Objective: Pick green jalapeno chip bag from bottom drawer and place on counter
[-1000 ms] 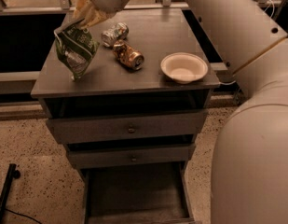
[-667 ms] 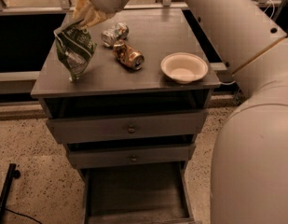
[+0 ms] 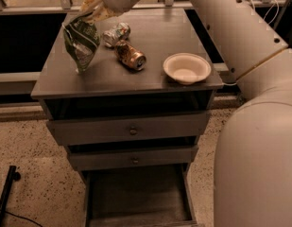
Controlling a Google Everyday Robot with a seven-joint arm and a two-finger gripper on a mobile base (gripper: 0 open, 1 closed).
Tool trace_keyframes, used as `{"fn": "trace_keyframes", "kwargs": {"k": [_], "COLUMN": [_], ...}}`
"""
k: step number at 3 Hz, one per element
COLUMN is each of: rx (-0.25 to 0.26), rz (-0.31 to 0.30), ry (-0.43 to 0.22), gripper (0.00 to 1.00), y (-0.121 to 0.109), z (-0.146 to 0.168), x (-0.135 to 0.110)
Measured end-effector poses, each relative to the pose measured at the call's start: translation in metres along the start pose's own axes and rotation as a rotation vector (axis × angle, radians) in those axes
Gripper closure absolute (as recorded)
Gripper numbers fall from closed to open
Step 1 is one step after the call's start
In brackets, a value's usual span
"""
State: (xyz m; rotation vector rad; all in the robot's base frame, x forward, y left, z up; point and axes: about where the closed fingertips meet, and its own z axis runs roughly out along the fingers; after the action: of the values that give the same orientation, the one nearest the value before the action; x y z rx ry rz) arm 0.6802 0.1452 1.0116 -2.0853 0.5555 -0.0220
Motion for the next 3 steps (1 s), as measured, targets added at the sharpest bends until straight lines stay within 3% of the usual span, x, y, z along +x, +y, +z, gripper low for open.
{"fn": "trace_keyframes", "kwargs": {"k": [2, 3], "rx": [0.185, 0.212], "rz": [-0.059, -0.032], "ry": [-0.037, -0.044], "gripper": [1.0, 1.0], "y": [-0.04, -0.04], "z": [0.024, 0.046], "x": [0.03, 0.041]}}
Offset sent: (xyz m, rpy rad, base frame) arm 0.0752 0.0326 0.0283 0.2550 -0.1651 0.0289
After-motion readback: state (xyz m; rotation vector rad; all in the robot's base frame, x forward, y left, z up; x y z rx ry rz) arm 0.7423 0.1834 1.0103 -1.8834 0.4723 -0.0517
